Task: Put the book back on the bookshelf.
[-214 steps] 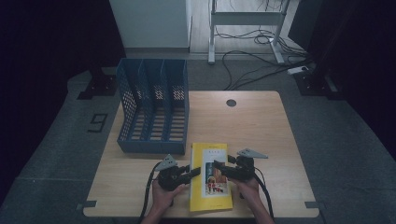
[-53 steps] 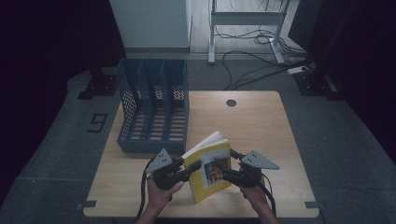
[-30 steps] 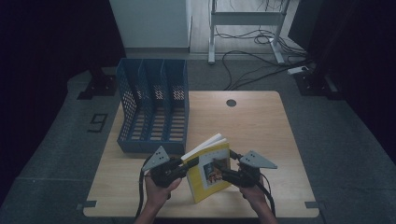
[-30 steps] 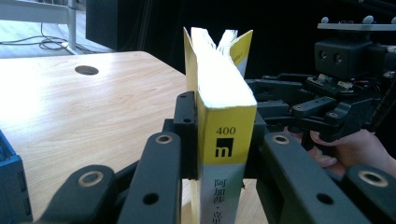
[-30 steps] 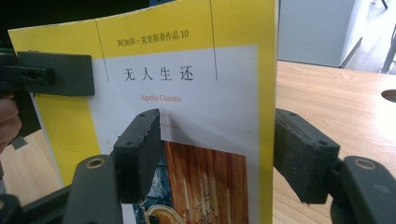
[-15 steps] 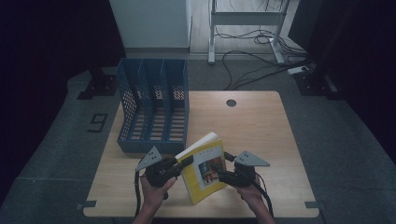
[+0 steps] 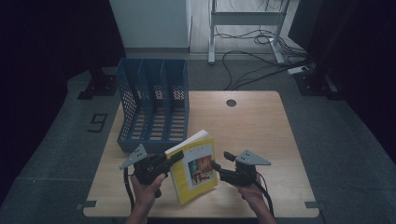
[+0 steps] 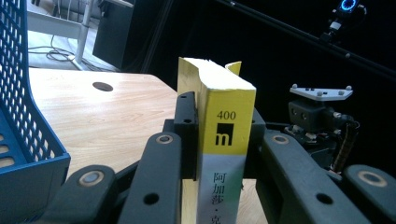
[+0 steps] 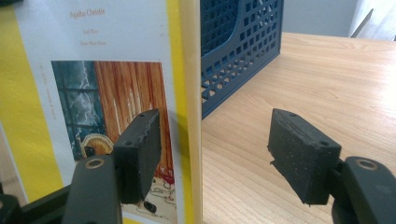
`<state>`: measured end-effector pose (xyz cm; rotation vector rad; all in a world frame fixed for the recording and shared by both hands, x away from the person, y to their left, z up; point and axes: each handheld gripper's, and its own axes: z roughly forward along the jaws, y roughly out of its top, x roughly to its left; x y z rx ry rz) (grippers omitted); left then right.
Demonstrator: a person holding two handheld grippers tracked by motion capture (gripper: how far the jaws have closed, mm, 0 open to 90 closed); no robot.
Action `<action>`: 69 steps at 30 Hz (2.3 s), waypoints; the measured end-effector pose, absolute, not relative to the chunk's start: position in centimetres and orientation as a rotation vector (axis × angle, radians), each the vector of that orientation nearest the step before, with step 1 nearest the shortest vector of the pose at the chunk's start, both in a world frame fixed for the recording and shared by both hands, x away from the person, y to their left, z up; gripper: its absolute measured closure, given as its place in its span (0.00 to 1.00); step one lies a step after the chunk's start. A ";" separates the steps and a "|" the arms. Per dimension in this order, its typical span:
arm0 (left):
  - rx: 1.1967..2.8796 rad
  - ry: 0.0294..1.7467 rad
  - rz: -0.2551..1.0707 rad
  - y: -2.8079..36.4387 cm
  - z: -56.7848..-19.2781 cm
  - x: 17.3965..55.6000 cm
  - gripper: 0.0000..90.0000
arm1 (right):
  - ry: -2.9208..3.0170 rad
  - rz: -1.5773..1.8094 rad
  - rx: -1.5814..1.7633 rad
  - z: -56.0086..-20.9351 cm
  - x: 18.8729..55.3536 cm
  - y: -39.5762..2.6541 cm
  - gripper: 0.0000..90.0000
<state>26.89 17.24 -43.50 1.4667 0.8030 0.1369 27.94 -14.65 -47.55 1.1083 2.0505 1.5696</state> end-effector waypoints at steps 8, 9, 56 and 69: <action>1.455 0.806 0.142 17.6 -43.2 26.8 0.84 | 2.067 1.562 1.104 -47.6 28.0 -14.6 0.37; 1.454 0.808 0.142 17.7 -43.2 26.7 0.84 | 2.068 1.560 1.105 -47.6 28.0 -14.6 0.37; 1.356 0.826 0.225 21.1 -40.5 25.9 0.84 | 2.190 1.170 1.409 -53.9 31.5 -16.4 0.38; 1.326 0.817 0.253 21.7 -37.9 26.8 0.84 | 2.218 1.115 1.414 -54.8 31.8 -16.3 0.37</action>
